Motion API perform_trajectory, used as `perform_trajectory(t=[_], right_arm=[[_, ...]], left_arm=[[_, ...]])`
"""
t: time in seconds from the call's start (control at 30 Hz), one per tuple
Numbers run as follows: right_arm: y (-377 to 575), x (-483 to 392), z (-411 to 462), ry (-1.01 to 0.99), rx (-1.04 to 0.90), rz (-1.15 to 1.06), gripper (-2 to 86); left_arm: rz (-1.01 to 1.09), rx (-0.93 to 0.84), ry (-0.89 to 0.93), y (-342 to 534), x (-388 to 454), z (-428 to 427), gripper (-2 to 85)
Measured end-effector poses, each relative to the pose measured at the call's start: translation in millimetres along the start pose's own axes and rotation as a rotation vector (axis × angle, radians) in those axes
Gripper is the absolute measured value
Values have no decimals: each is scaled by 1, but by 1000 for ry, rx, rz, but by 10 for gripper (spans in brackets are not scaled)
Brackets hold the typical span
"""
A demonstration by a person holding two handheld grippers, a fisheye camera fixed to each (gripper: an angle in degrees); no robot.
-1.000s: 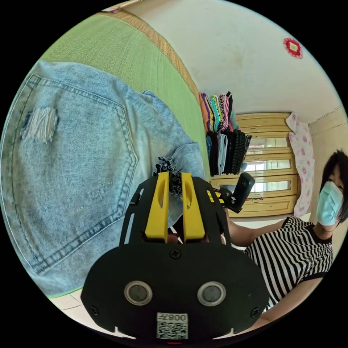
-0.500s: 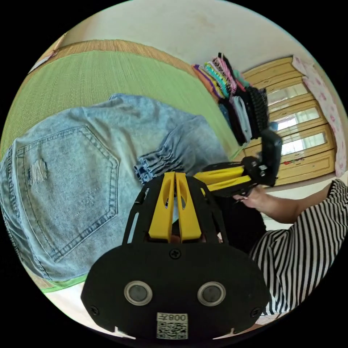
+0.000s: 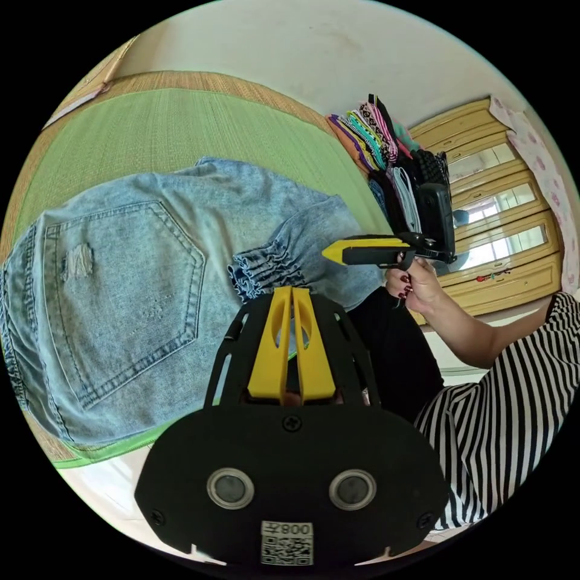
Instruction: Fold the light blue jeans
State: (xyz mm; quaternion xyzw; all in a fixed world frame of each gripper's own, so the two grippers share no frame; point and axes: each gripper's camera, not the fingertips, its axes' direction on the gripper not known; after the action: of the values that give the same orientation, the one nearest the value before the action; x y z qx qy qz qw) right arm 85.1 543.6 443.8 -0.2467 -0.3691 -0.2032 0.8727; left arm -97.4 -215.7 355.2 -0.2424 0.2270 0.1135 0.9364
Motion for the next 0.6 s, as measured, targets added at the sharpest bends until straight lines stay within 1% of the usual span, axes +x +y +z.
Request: perform_trajectory(t=[0.1,0.13,0.2,0.27,0.33,0.43,0.5,0.57,0.6], right_arm=[[8,26,-39,89,93,69,1],[9,47,-50,117,113,130,1],[11,81,-62,148,147,241,1],[12,120,-63,96,127,342,1],[13,136,-59,30,96,390,1],[24,120,-81,-4,137,307,1],[39,107,-92,-40,129,253,1],[67,100,-96,-62,75,229,1],[75,102,-94,-47,50,237,1]], left_arm=[[30,-42,-51,3,9,8,0],[29,-83,-73,5,10,17,0],[43,-67,-56,8,9,24,0],[3,-57,-5,11,8,26,0],[5,-48,-22,12,16,26,0],[59,-19,-58,15,39,25,1],[61,-31,-74,15,46,32,1],[32,-104,-106,16,46,50,1],[28,-97,-93,17,46,53,1]])
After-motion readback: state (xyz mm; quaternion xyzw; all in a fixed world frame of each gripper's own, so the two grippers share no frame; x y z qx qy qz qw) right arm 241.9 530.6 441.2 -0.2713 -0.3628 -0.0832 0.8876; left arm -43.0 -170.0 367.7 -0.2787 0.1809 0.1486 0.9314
